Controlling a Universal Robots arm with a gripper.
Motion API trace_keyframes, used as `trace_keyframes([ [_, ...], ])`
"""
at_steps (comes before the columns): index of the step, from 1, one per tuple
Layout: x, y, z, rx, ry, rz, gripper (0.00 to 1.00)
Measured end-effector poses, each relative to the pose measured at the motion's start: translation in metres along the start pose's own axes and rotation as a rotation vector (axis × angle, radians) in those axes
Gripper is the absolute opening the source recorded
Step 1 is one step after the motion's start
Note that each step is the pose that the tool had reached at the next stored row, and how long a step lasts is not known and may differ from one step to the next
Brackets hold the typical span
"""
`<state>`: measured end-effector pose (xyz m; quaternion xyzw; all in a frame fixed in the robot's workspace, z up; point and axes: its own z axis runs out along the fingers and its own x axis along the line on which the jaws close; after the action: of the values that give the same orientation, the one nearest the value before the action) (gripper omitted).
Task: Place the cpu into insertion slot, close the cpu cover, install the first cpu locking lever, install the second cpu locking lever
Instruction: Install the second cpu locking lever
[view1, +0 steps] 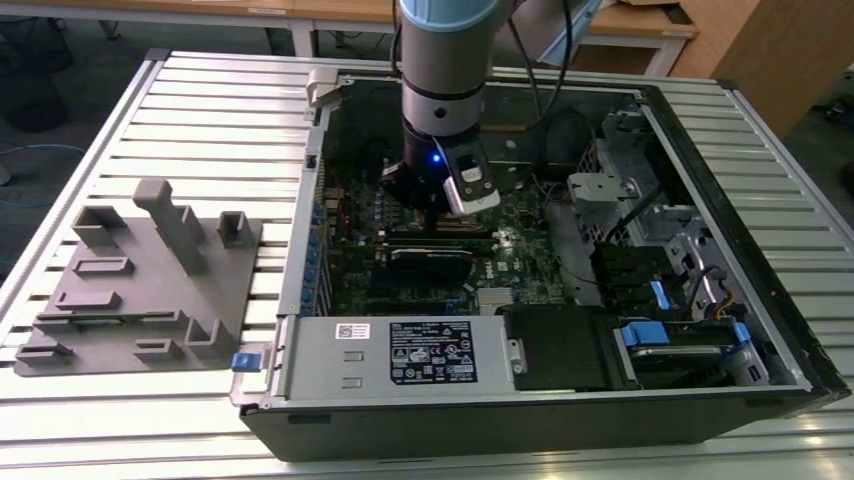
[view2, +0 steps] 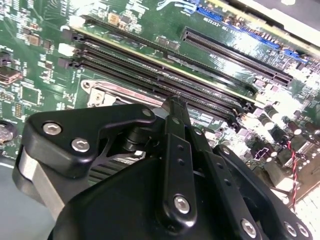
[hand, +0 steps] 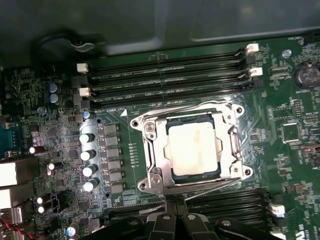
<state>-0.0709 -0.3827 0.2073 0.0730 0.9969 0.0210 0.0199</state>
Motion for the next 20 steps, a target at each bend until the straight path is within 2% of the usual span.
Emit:
trace_keyframes([
  [3,0.0017,-0.0004,0.0029,-0.0005,0.0000,0.000,0.10],
  [17,0.0019,-0.0004,0.0037,-0.0006,-0.0001,0.000,0.10],
  [20,0.0044,-0.0008,0.0037,-0.0050,0.0005,0.000,0.10],
])
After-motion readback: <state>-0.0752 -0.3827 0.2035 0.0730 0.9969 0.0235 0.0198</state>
